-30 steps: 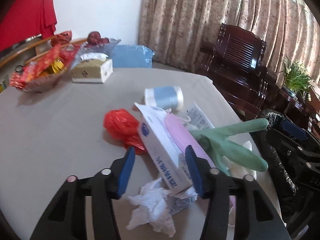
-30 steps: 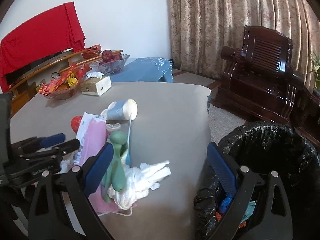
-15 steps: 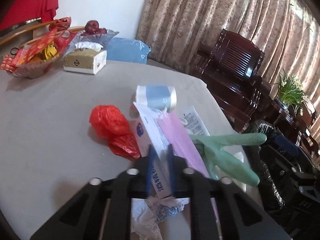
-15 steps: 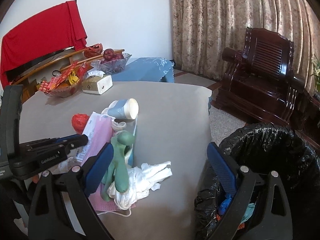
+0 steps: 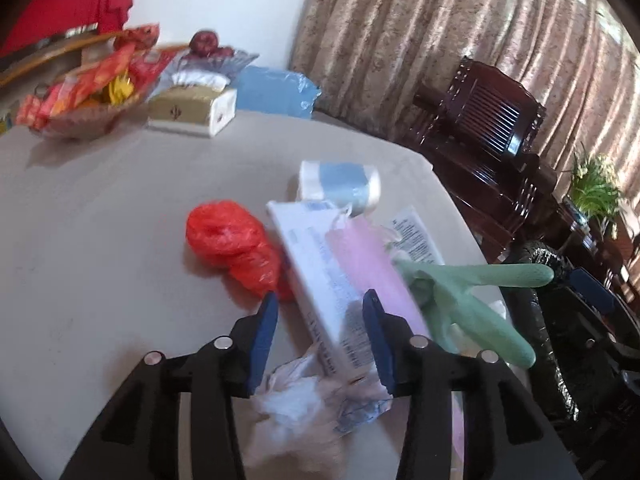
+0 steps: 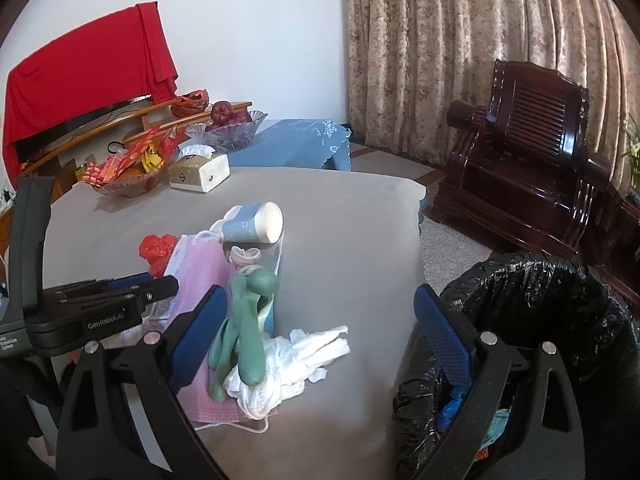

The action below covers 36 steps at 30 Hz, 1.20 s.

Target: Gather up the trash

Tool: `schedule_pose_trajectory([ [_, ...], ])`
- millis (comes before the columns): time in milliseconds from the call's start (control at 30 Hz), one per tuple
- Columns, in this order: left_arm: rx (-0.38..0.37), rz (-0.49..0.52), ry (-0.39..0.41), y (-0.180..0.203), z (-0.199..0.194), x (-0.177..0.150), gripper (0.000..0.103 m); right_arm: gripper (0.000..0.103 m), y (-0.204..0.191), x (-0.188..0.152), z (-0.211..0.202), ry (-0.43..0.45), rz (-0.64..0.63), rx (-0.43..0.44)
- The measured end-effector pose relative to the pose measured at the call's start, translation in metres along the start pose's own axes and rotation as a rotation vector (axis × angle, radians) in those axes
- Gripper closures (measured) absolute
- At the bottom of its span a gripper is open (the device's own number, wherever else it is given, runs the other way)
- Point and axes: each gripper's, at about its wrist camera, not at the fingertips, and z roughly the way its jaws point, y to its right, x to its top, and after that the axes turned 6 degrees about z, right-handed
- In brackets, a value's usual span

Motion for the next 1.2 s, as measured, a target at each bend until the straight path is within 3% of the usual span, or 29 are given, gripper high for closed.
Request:
schedule_pose_trajectory([
  [200, -0.072, -0.01, -0.023, 0.005, 0.011, 0.0, 0.057, 0.011, 0.0, 0.0, 0.001, -0.004, 0.0, 0.0],
  [333, -0.104, -0.019, -0.045, 0.01, 0.022, 0.003, 0.047, 0.011, 0.003, 0.001, 0.0, -0.001, 0.008, -0.006],
  [400, -0.119, -0.05, -0.049, 0.007, 0.026, 0.004, 0.048, 0.011, 0.004, 0.001, 0.0, -0.001, 0.009, -0.009],
  [467, -0.113, -0.066, -0.035, 0.005, 0.025, 0.004, 0.057, 0.011, 0.004, 0.001, 0.002, -0.003, 0.01, -0.011],
  [533, -0.098, -0.053, -0.012, 0.006, 0.019, 0.007, 0.079, 0.011, 0.004, 0.001, 0.003, -0.004, 0.011, -0.011],
  [633, -0.092, -0.039, 0.022, 0.006, 0.009, 0.012, 0.103, 0.011, 0.001, 0.002, 0.003, -0.004, 0.007, -0.008],
  [800, -0.084, -0.028, 0.041, -0.001, -0.003, 0.018, 0.103, 0.011, -0.003, 0.004, 0.002, 0.002, -0.008, -0.003],
  [900, 0.002, -0.005, 0.045, -0.011, -0.011, 0.017, 0.103, 0.011, -0.005, 0.005, 0.002, 0.005, -0.017, -0.004],
  [967, 0.057, 0.015, 0.056, -0.018, -0.015, 0.016, 0.092, 0.011, -0.006, 0.005, 0.003, 0.003, -0.017, -0.002],
  [1033, 0.1, 0.018, 0.056, -0.025, -0.015, 0.016, 0.069, 0.011, -0.007, 0.005, 0.006, 0.0, -0.019, 0.003],
  [1200, 0.115, -0.025, 0.019, -0.038, 0.005, 0.022, 0.039, 0.011, -0.014, 0.006, 0.009, -0.003, -0.034, 0.012],
])
